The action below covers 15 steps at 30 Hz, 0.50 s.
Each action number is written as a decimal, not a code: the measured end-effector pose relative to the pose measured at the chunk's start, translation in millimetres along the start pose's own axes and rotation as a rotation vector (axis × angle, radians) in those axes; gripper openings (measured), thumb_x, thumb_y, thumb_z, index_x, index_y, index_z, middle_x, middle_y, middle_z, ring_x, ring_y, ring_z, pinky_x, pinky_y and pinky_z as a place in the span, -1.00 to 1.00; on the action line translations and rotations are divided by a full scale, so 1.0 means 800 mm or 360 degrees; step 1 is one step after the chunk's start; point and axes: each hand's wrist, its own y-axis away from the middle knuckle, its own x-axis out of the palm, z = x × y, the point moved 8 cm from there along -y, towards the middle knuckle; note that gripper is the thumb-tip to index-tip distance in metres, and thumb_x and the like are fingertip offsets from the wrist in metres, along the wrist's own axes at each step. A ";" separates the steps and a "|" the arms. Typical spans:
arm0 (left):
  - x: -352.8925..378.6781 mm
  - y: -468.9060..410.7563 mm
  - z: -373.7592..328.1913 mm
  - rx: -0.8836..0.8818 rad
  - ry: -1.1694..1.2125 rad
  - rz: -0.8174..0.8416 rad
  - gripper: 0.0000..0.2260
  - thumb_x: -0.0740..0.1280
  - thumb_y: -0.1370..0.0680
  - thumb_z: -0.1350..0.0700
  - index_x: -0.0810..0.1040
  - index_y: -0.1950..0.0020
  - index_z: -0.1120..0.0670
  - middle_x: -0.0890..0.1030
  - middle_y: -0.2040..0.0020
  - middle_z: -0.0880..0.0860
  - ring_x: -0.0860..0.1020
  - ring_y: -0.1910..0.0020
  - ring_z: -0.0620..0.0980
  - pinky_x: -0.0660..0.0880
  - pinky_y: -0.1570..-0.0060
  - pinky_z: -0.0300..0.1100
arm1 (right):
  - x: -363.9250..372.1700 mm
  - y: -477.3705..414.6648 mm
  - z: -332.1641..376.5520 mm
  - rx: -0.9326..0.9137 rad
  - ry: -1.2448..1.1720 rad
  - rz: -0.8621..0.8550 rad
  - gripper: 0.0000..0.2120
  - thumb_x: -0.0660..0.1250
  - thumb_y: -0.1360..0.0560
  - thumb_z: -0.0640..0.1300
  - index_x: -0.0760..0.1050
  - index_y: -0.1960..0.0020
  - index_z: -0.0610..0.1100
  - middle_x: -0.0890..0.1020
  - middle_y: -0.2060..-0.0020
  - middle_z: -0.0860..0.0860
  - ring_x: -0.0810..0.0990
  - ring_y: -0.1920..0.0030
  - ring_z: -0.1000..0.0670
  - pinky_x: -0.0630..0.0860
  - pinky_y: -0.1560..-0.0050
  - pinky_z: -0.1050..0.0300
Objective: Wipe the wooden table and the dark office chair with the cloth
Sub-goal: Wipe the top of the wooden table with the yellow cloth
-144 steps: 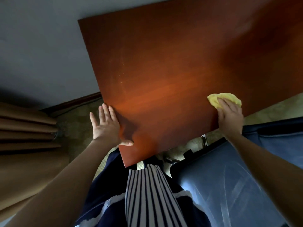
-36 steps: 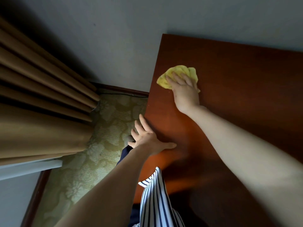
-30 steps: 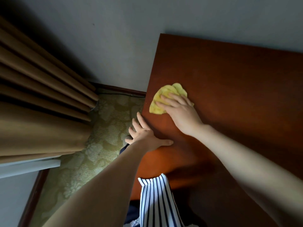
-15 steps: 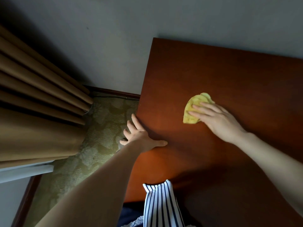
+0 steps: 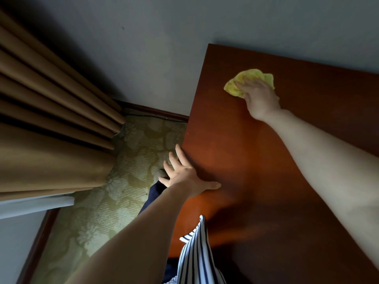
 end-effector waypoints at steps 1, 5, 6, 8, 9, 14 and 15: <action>0.000 0.000 0.000 0.0000 0.0003 0.0000 0.39 0.52 -0.08 -0.37 -0.58 -0.36 -0.03 -0.26 -0.52 0.04 -0.20 -0.51 0.14 -0.02 -0.36 0.31 | 0.004 -0.006 0.014 -0.0026 0.0018 0.0022 -0.55 0.00 -0.67 -0.23 0.16 -0.52 0.02 0.15 -0.53 -0.04 0.06 -0.52 -0.12 -0.04 -0.50 0.00; -0.002 0.000 0.000 0.0001 0.0022 -0.0006 0.40 0.52 -0.09 -0.36 -0.57 -0.38 -0.02 -0.26 -0.52 0.04 -0.20 -0.51 0.15 -0.02 -0.36 0.31 | 0.029 0.000 0.080 -0.0189 0.0044 0.0074 -0.50 0.01 -0.65 -0.24 0.14 -0.52 0.11 0.12 -0.54 0.03 0.03 -0.53 -0.09 0.00 -0.49 -0.16; -0.002 0.000 0.000 0.0003 0.0011 -0.0009 0.40 0.52 -0.09 -0.36 -0.57 -0.38 -0.01 -0.25 -0.52 0.04 -0.19 -0.51 0.15 -0.01 -0.35 0.31 | 0.037 0.007 0.095 -0.0234 0.0045 0.0076 -0.49 0.03 -0.63 -0.24 0.15 -0.52 0.14 0.12 -0.54 0.06 0.03 -0.52 -0.08 0.00 -0.48 -0.17; -0.003 0.000 0.000 0.0004 -0.0008 -0.0015 0.40 0.52 -0.09 -0.37 -0.57 -0.39 0.00 -0.24 -0.52 0.05 -0.16 -0.51 0.16 0.02 -0.35 0.31 | 0.052 0.028 0.121 -0.0333 0.0065 0.0065 -0.48 0.07 -0.62 -0.22 0.15 -0.51 0.17 0.14 -0.53 0.10 0.04 -0.52 -0.05 0.01 -0.46 -0.16; -0.003 -0.001 0.001 0.0003 -0.0010 -0.0017 0.40 0.51 -0.09 -0.37 -0.57 -0.39 0.00 -0.23 -0.52 0.04 -0.15 -0.51 0.16 0.03 -0.35 0.31 | 0.059 0.041 0.131 -0.0390 0.0080 0.0057 -0.48 0.08 -0.62 -0.21 0.16 -0.50 0.19 0.15 -0.52 0.12 0.05 -0.52 -0.04 0.00 -0.45 -0.15; -0.004 -0.001 0.002 0.0004 -0.0020 -0.0025 0.40 0.51 -0.08 -0.38 -0.56 -0.40 0.01 -0.22 -0.52 0.05 -0.13 -0.50 0.17 0.05 -0.34 0.31 | 0.083 0.114 0.152 -0.0609 0.0065 0.0044 -0.51 0.11 -0.62 -0.20 0.23 -0.47 0.19 0.24 -0.50 0.12 0.09 -0.51 -0.04 -0.06 -0.46 -0.15; -0.005 -0.001 0.002 0.0005 -0.0018 -0.0032 0.40 0.51 -0.08 -0.38 -0.55 -0.40 0.01 -0.21 -0.53 0.06 -0.13 -0.50 0.17 0.06 -0.34 0.31 | 0.085 0.127 0.151 -0.0622 0.0045 0.0035 -0.52 0.13 -0.61 -0.20 0.25 -0.47 0.17 0.26 -0.49 0.11 0.11 -0.50 -0.05 -0.05 -0.46 -0.15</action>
